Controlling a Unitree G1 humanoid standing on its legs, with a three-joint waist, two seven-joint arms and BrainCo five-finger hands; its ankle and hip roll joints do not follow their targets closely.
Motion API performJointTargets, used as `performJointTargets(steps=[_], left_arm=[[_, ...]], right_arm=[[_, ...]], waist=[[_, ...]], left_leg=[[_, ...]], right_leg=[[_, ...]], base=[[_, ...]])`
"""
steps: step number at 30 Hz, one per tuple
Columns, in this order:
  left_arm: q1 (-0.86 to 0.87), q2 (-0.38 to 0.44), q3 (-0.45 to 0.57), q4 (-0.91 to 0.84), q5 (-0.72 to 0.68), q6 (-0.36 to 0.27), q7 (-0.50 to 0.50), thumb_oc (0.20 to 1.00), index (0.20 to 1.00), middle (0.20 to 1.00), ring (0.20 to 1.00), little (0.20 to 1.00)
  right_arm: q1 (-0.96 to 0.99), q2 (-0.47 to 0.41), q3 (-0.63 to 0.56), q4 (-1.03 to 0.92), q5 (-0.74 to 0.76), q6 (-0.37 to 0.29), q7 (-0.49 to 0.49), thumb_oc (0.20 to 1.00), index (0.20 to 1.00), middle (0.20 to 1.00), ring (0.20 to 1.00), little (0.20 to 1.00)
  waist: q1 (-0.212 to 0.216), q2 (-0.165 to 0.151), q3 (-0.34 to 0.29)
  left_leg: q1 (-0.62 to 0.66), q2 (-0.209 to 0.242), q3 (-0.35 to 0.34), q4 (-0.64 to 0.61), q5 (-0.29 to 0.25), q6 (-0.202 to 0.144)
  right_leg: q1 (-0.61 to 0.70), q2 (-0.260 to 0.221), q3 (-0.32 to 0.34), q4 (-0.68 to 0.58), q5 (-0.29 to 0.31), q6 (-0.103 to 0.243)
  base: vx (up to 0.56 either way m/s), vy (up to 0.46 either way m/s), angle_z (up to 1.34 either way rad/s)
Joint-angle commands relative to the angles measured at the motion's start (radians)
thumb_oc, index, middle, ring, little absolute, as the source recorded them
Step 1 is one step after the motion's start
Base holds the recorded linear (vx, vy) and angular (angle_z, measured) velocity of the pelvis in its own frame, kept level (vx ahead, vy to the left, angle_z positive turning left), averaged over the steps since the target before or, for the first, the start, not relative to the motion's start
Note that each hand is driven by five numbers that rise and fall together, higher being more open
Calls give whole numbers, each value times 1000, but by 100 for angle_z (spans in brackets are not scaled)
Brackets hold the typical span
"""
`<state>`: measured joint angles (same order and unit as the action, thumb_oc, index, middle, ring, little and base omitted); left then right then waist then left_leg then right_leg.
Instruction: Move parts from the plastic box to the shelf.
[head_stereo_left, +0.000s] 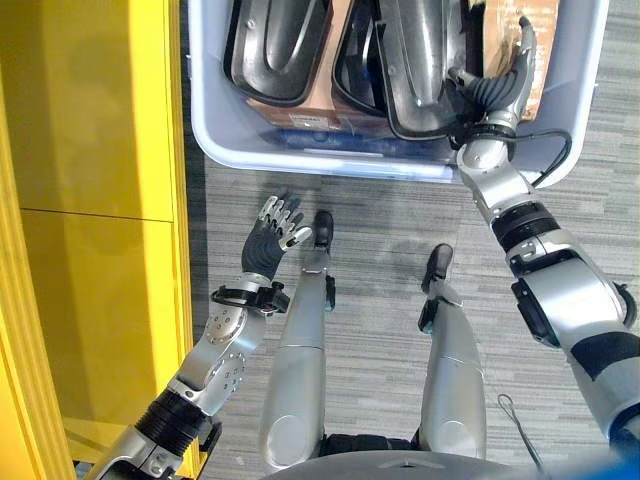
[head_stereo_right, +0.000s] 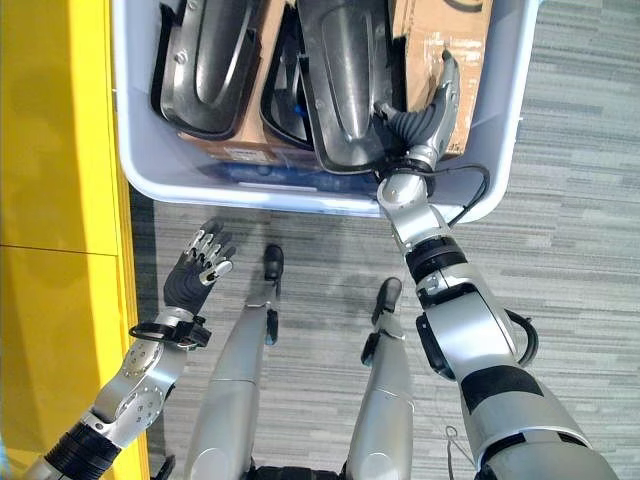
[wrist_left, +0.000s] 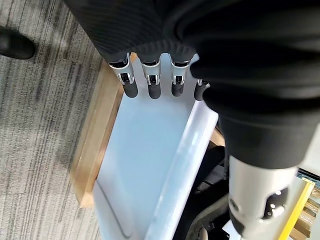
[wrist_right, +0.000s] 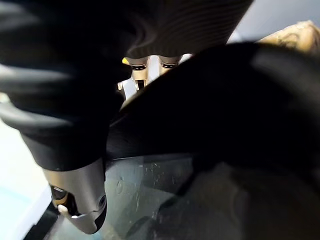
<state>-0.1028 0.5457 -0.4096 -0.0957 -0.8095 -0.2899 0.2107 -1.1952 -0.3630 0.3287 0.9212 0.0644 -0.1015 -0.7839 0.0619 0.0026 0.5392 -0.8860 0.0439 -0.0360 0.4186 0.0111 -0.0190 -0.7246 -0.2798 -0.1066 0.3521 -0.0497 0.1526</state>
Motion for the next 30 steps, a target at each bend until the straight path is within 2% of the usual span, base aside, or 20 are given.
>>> performJointTargets(steps=[1,2,6,7,8,9,10,11,12,23,27,29,30], left_arm=[[9,2,4,-109,22,-47,12,1000,1000,1000,1000,1000],[9,1,4,-111,21,-46,13,1000,1000,1000,1000,1000],[9,0,7,-109,22,-43,12,1000,1000,1000,1000,1000],[9,-3,5,-102,22,-42,11,1000,1000,1000,1000,1000],[1,-3,2,-100,21,-44,11,1000,1000,1000,1000,1000],[-1,-3,1,-99,19,-45,10,1000,1000,1000,1000,1000],[-1,-3,0,-97,18,-44,11,1000,1000,1000,1000,1000],[-2,-3,0,-96,17,-44,11,1000,1000,1000,1000,1000],[-8,-2,2,-94,15,-44,10,1000,1000,1000,1000,1000],[-9,24,-2,-80,9,-32,-21,1000,1000,1000,1000,1000],[-4,34,5,-62,12,-28,-30,1000,1000,1000,1000,1000],[8,33,18,-47,22,-20,-36,1000,1000,1000,1000,1000],[9,35,20,-46,21,-19,-39,1000,1000,1000,1000,1000]], right_arm=[[-9,-18,45,80,46,24,77,482,482,482,482,482],[-12,-15,52,97,47,26,80,200,200,200,200,200],[-13,-7,80,109,25,41,98,200,200,200,200,200],[-5,0,88,109,12,49,105,200,200,200,200,200],[-3,2,95,102,-5,58,106,200,200,200,200,200],[1,4,97,100,-11,61,108,200,200,200,200,200],[11,7,101,102,-25,66,112,200,200,200,200,200],[17,7,102,99,-32,69,112,200,200,200,200,200],[18,5,102,94,-38,73,114,200,200,200,200,200],[56,-9,93,97,-73,87,137,200,200,200,200,200],[86,-19,62,-14,-44,55,140,200,200,200,200,200],[156,-37,42,-202,-120,63,133,200,200,200,200,200],[163,-33,35,-216,-122,62,133,200,200,200,200,200]], waist=[[43,20,-19],[43,20,-19],[40,17,-19],[36,11,-19],[34,11,-19],[33,11,-19],[33,10,-19],[34,9,-19],[33,10,-19],[43,5,-19],[40,-2,-19],[35,-10,-21],[34,-9,-25]], left_leg=[[-29,18,-15,-17,-11,7],[-35,18,-15,-10,-13,7],[-48,18,-16,7,-20,7],[-34,18,-21,22,-55,0],[-51,19,-16,15,-23,6],[-47,19,-15,14,-23,6],[-23,19,-19,19,-55,-1],[-16,19,-19,18,-55,0],[-28,19,-14,6,-21,7],[94,19,-21,-59,2,4],[177,25,-22,-86,9,0],[276,33,-29,-123,17,-3],[284,33,-28,-128,18,-2]], right_leg=[[-18,-9,43,35,63,-27],[-26,-9,43,43,61,-28],[-42,-4,48,59,53,-31],[-31,-1,53,74,26,-27],[-45,-1,48,64,52,-32],[-42,-1,48,63,53,-32],[-20,-2,52,74,28,-26],[-14,-2,50,73,28,-25],[-26,-3,44,62,56,-29],[99,-13,28,27,67,-19],[173,-13,25,18,62,-19],[258,-11,23,10,53,-16],[265,-12,23,10,52,-16]], base=[[0,0,0],[0,0,0],[11,-3,-2],[-30,1,2],[-33,3,3],[0,0,0],[51,-13,-2],[0,0,0],[-101,22,-1],[-19,-2,3],[9,-8,0],[67,-64,-3],[89,-58,-4]])
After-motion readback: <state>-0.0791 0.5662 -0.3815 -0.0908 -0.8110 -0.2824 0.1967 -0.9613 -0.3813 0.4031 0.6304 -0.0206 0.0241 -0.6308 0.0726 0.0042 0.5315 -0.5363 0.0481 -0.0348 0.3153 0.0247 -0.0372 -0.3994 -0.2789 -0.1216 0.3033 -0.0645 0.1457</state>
